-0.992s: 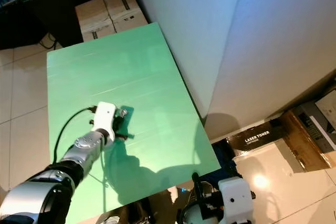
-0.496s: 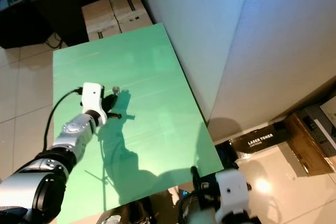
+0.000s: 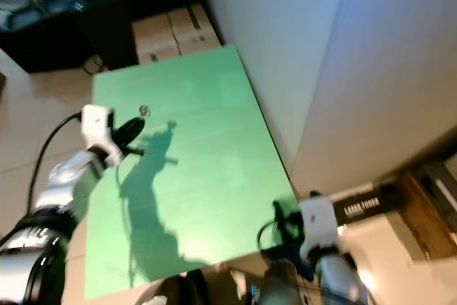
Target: Hang keys on a hook
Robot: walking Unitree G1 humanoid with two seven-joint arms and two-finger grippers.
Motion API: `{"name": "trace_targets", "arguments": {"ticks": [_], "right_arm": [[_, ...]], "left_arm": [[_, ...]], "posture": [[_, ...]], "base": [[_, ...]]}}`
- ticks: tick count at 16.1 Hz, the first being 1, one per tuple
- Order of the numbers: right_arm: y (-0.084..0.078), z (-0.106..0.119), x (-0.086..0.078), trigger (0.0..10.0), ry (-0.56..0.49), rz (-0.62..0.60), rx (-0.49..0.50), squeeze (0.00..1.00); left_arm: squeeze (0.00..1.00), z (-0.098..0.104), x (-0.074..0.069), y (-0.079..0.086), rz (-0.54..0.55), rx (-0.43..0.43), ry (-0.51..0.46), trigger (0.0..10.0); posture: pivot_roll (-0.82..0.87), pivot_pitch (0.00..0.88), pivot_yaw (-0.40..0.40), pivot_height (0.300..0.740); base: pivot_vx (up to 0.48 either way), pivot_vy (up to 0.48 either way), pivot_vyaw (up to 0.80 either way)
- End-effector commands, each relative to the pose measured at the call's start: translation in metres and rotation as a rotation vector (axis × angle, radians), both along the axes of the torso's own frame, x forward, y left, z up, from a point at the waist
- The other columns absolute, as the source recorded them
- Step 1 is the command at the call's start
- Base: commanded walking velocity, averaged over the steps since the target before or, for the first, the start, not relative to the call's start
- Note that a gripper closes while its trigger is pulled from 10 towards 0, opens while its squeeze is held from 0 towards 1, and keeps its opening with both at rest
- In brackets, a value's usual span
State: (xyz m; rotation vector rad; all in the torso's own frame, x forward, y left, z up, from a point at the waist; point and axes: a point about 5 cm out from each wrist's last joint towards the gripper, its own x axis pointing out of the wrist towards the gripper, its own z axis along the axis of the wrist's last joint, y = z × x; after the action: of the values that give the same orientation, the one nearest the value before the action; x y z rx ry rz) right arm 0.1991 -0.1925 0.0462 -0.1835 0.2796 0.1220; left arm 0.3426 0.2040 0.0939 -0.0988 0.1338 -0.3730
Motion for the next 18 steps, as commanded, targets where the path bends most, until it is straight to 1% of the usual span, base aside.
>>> {"name": "trace_targets", "arguments": {"ticks": [1,2,3,4,6,8,9,10,11,12,13,14,15,16,17,18], "right_arm": [[0.001,-0.008,0.002,10.0,0.018,0.004,0.005,0.0],[0.001,-0.007,0.01,10.0,0.01,0.008,0.001,0.0],[0.001,-0.007,0.014,10.0,0.003,0.012,-0.001,0.0],[-0.001,-0.007,0.021,10.0,-0.011,0.017,-0.001,0.0],[-0.005,0.004,0.037,10.0,-0.064,-0.015,0.086,0.0],[-0.004,0.02,0.051,10.0,-0.114,-0.032,0.222,0.0],[-0.004,0.028,0.058,10.0,-0.149,-0.049,0.271,0.0],[-0.003,0.033,0.064,10.0,-0.167,-0.056,0.306,0.0],[-0.002,0.04,0.071,10.0,-0.196,-0.056,0.34,0.0],[0.0,0.045,0.075,10.0,-0.211,-0.051,0.36,0.0],[0.003,0.055,0.081,10.0,-0.238,-0.014,0.33,0.0],[0.004,0.055,0.081,10.0,-0.238,-0.012,0.321,0.0],[0.005,0.049,0.078,10.0,-0.217,-0.021,0.319,0.0],[0.007,0.041,0.074,10.0,-0.19,-0.023,0.321,0.0],[0.013,0.035,0.07,10.0,-0.169,-0.006,0.318,0.0],[0.018,0.031,0.066,10.0,-0.157,0.002,0.324,0.0]], "left_arm": [[0.0,0.006,-0.005,0.008,-0.016,0.002,-0.021,0.0],[0.0,0.01,-0.008,0.005,-0.046,0.003,-0.04,0.0],[0.0,0.012,-0.011,0.003,-0.063,0.008,-0.05,0.0],[0.0,0.017,-0.016,-0.001,-0.096,0.008,-0.059,0.0],[0.0,0.023,-0.022,-0.01,-0.14,0.009,-0.07,0.0],[0.0,0.025,-0.025,-0.023,-0.198,0.028,-0.065,0.0],[0.0,0.025,-0.025,-0.029,-0.216,0.041,-0.061,0.0],[0.0,0.025,-0.026,-0.033,-0.242,0.045,-0.066,0.0],[0.0,0.025,-0.026,-0.037,-0.245,0.038,-0.065,0.0],[0.0,0.024,-0.027,-0.037,-0.244,0.039,-0.056,0.0],[0.0,0.019,-0.025,-0.032,-0.199,0.066,-0.023,0.0],[0.0,0.016,-0.023,-0.03,-0.169,0.071,-0.006,0.0],[0.0,0.012,-0.02,-0.029,-0.127,0.064,0.008,0.0],[0.0,0.009,-0.018,-0.03,-0.113,0.072,0.016,0.0],[0.0,0.008,-0.015,-0.029,-0.089,0.101,0.029,0.0],[0.0,0.009,-0.012,-0.028,-0.066,0.108,0.031,1.3]], "posture": [[-0.24,0.067,0.17,0.74],[-0.23,0.057,0.167,0.74],[-0.23,0.055,0.167,0.74],[-0.22,0.046,0.167,0.74],[-0.21,0.033,0.167,0.74],[-0.21,0.028,0.172,0.74],[-0.21,0.025,0.177,0.74],[-0.22,0.022,0.182,0.74],[-0.22,0.02,0.187,0.74],[-0.22,0.018,0.19,0.74],[-0.23,0.016,0.194,0.74],[-0.22,0.014,0.193,0.74],[-0.22,0.012,0.189,0.74],[-0.22,0.015,0.188,0.74],[-0.22,0.012,0.189,0.74],[-0.22,0.01,0.19,0.74]], "base": [[0.0,0.0,0.0],[0.0,0.0,0.0],[0.0,0.0,0.0],[0.0,0.0,0.0],[0.0,0.0,0.0],[0.0,0.0,0.0],[0.0,0.0,0.0],[0.0,0.0,0.0],[0.0,0.0,0.0],[0.0,0.0,0.0],[0.0,0.0,0.0],[0.0,0.0,0.0],[-0.48,0.0,0.0],[-0.48,0.0,0.0],[-0.48,0.0,0.0],[0.0,0.0,0.0]]}}
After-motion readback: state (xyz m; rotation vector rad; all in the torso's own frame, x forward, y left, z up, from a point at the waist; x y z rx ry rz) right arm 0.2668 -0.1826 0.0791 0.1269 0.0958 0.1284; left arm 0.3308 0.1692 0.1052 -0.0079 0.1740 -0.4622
